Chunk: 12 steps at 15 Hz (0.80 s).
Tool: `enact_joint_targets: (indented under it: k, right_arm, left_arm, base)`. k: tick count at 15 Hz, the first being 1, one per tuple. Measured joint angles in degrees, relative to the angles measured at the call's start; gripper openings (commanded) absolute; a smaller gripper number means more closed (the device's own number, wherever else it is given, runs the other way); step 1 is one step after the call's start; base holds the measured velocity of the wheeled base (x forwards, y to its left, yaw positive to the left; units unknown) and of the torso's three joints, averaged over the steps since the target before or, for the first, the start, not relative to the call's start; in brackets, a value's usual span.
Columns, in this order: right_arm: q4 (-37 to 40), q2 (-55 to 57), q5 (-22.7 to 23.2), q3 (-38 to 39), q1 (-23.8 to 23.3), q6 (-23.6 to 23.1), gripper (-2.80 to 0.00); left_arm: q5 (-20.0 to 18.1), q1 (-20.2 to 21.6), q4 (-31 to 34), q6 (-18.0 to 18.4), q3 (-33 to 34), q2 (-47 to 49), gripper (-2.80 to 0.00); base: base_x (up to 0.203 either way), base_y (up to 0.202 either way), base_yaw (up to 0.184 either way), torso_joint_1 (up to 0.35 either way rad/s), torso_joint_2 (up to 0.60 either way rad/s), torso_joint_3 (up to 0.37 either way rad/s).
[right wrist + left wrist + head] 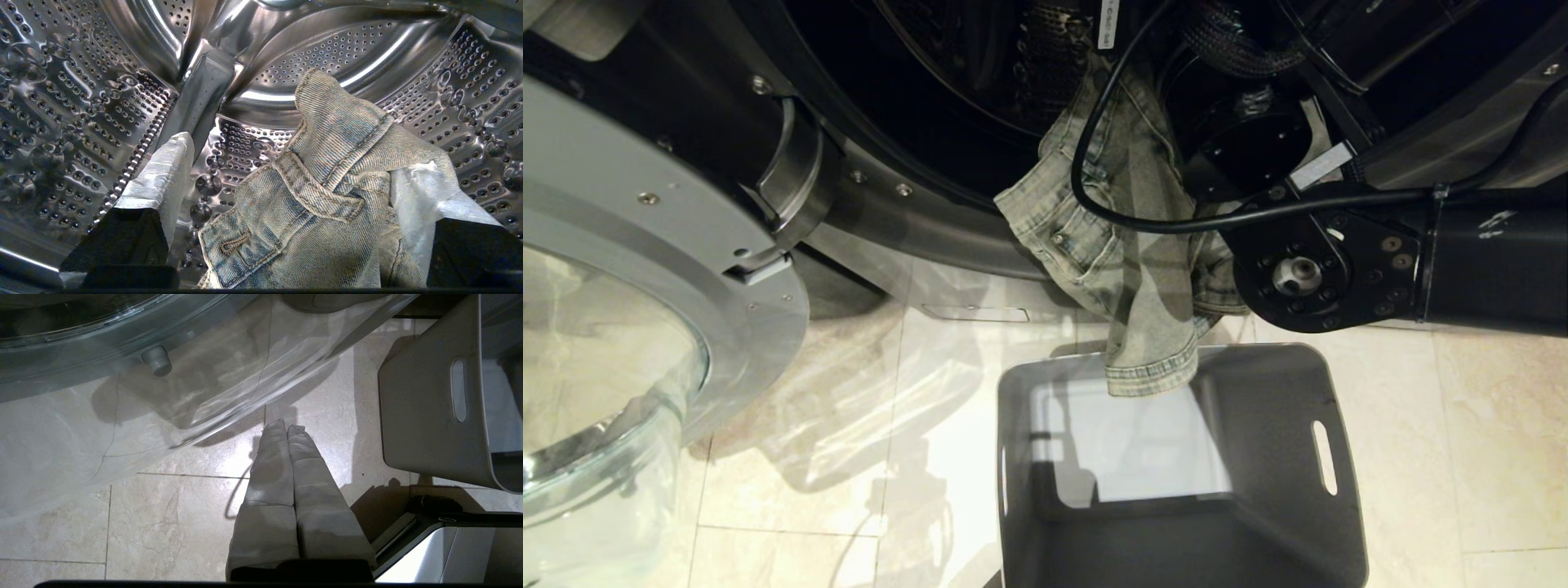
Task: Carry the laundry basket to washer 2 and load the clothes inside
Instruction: Place the clothes into the washing machine
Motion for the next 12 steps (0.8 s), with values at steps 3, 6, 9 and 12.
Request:
enact_joint_targets:
  k: [3, 6, 9, 12]
  right_arm:
    - [-0.05, 0.11, 0.12, 0.0, 0.0, -0.5, 0.0]
    - [-0.06, 0.13, 0.23, -0.02, 0.01, -0.67, 0.0]
    - [-0.12, 0.11, 0.02, -0.06, 0.06, -1.3, 0.0]
    - [-0.23, -0.13, -0.19, -0.06, 0.06, -1.45, 0.0]
  left_arm:
    - [0.0, 0.0, 0.0, 0.01, 0.0, 0.0, -2.8]
    - [0.0, 0.05, 0.01, 0.0, 0.0, 0.0, -2.8]
    - [0.0, -0.02, 0.0, 0.01, 0.0, 0.0, -2.8]
    - [0.0, -0.02, 0.01, 0.0, 0.0, 0.0, -2.8]
  base:
    - [0.0, 0.0, 0.0, 0.0, 0.0, 0.0]
    - [0.0, 0.0, 0.0, 0.0, 0.0, 0.0]
    - [0.0, 0.0, 0.0, 0.0, 0.0, 0.0]
    - [0.0, 0.0, 0.0, 0.0, 0.0, 0.0]
